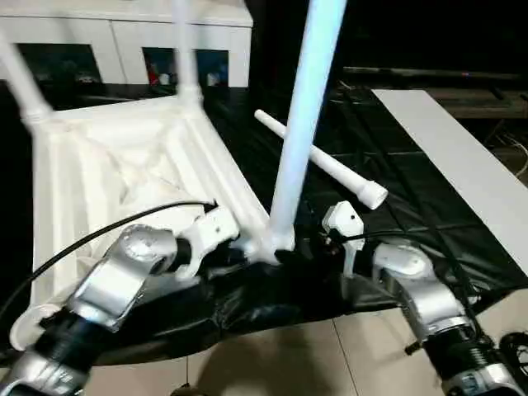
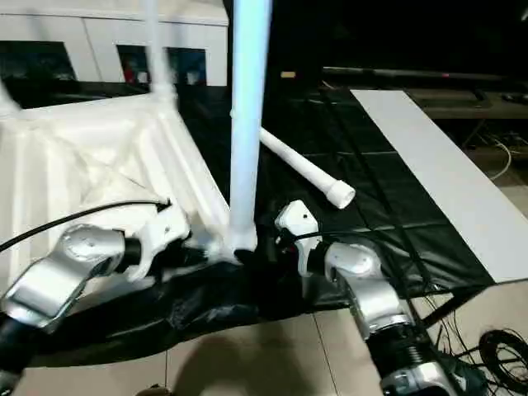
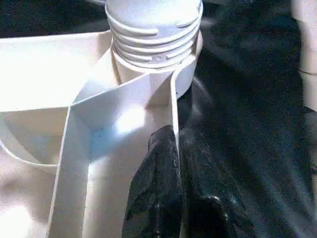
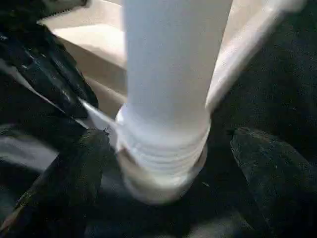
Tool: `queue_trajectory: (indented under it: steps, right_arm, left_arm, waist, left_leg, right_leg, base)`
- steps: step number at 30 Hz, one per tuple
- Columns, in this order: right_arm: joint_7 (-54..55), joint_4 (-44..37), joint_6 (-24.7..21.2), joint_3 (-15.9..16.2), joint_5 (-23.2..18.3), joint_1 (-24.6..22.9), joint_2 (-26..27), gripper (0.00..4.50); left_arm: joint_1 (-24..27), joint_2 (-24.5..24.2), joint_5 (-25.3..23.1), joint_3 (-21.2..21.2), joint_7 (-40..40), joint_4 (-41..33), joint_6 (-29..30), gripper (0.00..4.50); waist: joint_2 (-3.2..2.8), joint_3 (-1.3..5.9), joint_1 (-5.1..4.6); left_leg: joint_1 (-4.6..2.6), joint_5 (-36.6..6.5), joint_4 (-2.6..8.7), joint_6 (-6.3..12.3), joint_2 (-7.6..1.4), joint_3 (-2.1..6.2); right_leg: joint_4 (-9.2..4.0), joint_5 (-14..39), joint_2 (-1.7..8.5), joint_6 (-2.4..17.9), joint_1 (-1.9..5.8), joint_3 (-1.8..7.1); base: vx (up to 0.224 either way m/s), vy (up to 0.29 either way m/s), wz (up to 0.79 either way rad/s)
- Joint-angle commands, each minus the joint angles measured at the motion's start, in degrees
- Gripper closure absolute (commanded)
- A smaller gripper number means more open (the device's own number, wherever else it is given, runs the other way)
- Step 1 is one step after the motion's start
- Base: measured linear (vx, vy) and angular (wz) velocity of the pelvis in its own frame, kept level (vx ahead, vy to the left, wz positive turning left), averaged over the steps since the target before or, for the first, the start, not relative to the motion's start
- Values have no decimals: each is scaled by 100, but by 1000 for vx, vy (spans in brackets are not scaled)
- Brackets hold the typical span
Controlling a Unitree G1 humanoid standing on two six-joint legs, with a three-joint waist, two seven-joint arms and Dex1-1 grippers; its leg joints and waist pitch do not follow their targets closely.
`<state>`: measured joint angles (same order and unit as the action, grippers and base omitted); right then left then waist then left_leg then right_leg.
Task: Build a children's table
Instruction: Rotate leg to tighten
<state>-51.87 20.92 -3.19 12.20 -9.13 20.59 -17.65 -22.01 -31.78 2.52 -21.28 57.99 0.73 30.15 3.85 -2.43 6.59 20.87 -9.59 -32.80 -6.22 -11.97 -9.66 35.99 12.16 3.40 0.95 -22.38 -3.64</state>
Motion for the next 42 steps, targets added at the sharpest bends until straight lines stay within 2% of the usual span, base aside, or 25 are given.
queue_trajectory:
  steps: [1, 4, 5, 10, 11, 14, 15, 19, 22, 23, 27, 31, 32, 33, 34, 35, 36, 39, 41, 42]
  right_arm:
    - [-269, -29, 8, 79, -12, 138, -144, 24]
    - [-439, 68, 64, 207, 113, 268, -205, 24]
    - [-459, 115, 98, 233, 149, 307, -200, 24]
    - [-609, 229, 124, 282, 173, 406, -207, 24]
    - [-621, 240, 117, 274, 167, 417, -204, 40]
    - [-672, 277, 89, 220, 80, 456, -178, 40]
    - [-706, 304, 87, 218, 59, 467, -168, 67]
    - [-706, 377, 159, 222, 81, 479, -137, 80]
    - [-697, 417, 186, 208, 68, 491, -106, 119]
    - [-699, 429, 192, 206, 67, 493, -97, 119]
    - [-730, 458, 225, 217, 67, 471, -75, 159]
    - [-649, 522, 271, 180, 65, 426, -21, 174]
    - [-356, 650, 291, 109, 132, 460, 61, 180]
    - [302, 897, 173, -120, 146, 559, 269, 181]
    - [388, 930, 157, -150, 147, 573, 297, 181]
    - [876, 1115, 76, -317, 160, 646, 450, 182]
    - [1590, 1400, 22, -530, 213, 742, 655, 183]
    - [2885, 1803, -130, -805, 284, 855, 1095, 184]
    - [3366, 1952, -108, -822, 311, 910, 1431, 184]
    - [3670, 2062, -81, -778, 355, 980, 1706, 185]
  left_arm:
    - [71, -27, 36, -328, 349, -125, -16, 450]
    - [63, -115, 33, -306, 393, -98, -73, 450]
    - [61, -132, 31, -307, 408, -88, -82, 450]
    - [36, -154, 5, -286, 396, -68, -69, 450]
    - [32, -153, 4, -282, 399, -66, -68, 450]
    - [23, -162, 13, -281, 432, -66, -64, 450]
    - [18, -169, 16, -288, 440, -54, -73, 450]
    - [-5, -164, 8, -301, 440, -18, -90, 450]
    - [-14, -164, 5, -306, 451, -6, -95, 450]
    - [-16, -165, 3, -308, 457, -4, -96, 450]
    - [-17, -180, 6, -325, 487, -9, -76, 450]
    - [11, -229, -11, -348, 511, -19, -46, 450]
    - [-2, -193, -23, -319, 441, 29, -32, 450]
    - [-73, -54, -74, -251, 208, 177, 16, 450]
    - [-82, -36, -80, -242, 177, 196, 22, 450]
    - [-141, 78, -122, -188, -12, 316, 57, 450]
    - [-263, 304, -208, -92, -385, 549, 106, 450]
    - [-608, 889, -368, 137, -1300, 1183, 196, 450]
    - [-836, 1336, -369, 335, -1911, 1595, 253, 450]
    - [-1011, 1702, -328, 505, -2385, 1907, 255, 450]
  waist:
    - [-81, 245, -31]
    - [-82, 255, -28]
    - [-62, 266, -36]
    - [-60, 290, -35]
    - [-52, 295, -34]
    - [-68, 297, -33]
    - [-64, 292, -35]
    - [-79, 289, -35]
    - [-77, 301, -34]
    - [-75, 303, -37]
    - [-73, 297, -34]
    - [-74, 303, -37]
    - [-83, 301, -46]
    - [-78, 294, -59]
    - [-82, 271, -83]
    - [-82, 263, -87]
    - [-77, 256, -120]
    - [-85, 246, -180]
    - [-70, 275, -184]
    - [-75, 284, -181]
  left_leg:
    - [-120, -1558, 395, 139, -171, 0]
    - [-91, -1465, 402, 111, -166, 12]
    - [-68, -1374, 397, 105, -155, 16]
    - [-62, -1108, 372, 127, -149, 10]
    - [-59, -1040, 363, 146, -147, 5]
    - [-58, -998, 358, 169, -143, 3]
    - [-62, -1059, 363, 163, -145, 3]
    - [-68, -1182, 369, 119, -148, 9]
    - [-70, -1093, 360, 122, -148, 7]
    - [-61, -1074, 359, 126, -145, 8]
    - [-67, -1127, 361, 127, -146, 7]
    - [-68, -1092, 358, 125, -146, 8]
    - [-61, -1065, 359, 114, -145, 10]
    - [-58, -1106, 363, 111, -141, 7]
    - [-64, -1237, 381, 53, -133, 5]
    - [-72, -1331, 387, 0, -128, 12]
    - [-79, -1514, 403, -94, -128, 23]
    - [-111, -1802, 413, -254, -121, 50]
    - [-79, -1711, 411, -255, -120, 63]
    - [-96, -1697, 401, -245, -124, 55]
  right_leg:
    - [-507, 1241, 399, 958, 175, 304]
    - [-493, 1197, 408, 938, 206, 301]
    - [-477, 1140, 407, 915, 230, 295]
    - [-436, 772, 403, 965, 245, 292]
    - [-420, 629, 401, 992, 251, 294]
    - [-409, 516, 397, 1023, 257, 291]
    - [-423, 606, 402, 1018, 256, 289]
    - [-439, 820, 407, 987, 253, 293]
    - [-423, 649, 400, 1019, 255, 289]
    - [-416, 608, 400, 1030, 263, 288]
    - [-426, 695, 404, 1022, 260, 288]
    - [-417, 650, 403, 1030, 261, 287]
    - [-413, 614, 403, 1042, 260, 288]
    - [-421, 660, 400, 1043, 256, 286]
    - [-452, 892, 404, 1020, 234, 292]
    - [-462, 1091, 408, 994, 231, 289]
    - [-492, 1500, 420, 910, 229, 288]
    - [-556, 2116, 433, 730, 189, 291]
    - [-540, 1919, 440, 657, 213, 291]
    - [-532, 1729, 431, 678, 194, 295]
  base:
    - [0, 0, 0]
    - [0, 0, 0]
    - [0, 0, 0]
    - [0, 0, 0]
    - [0, 0, 0]
    - [0, 0, 0]
    - [0, 0, 0]
    - [0, 0, 0]
    - [0, 0, 0]
    - [0, 0, 0]
    - [0, 0, 0]
    - [0, 0, 0]
    - [0, 0, 0]
    - [0, 0, 0]
    - [0, 0, 0]
    - [0, 0, 0]
    - [0, 0, 0]
    - [0, 0, 0]
    - [0, 0, 0]
    - [0, 0, 0]
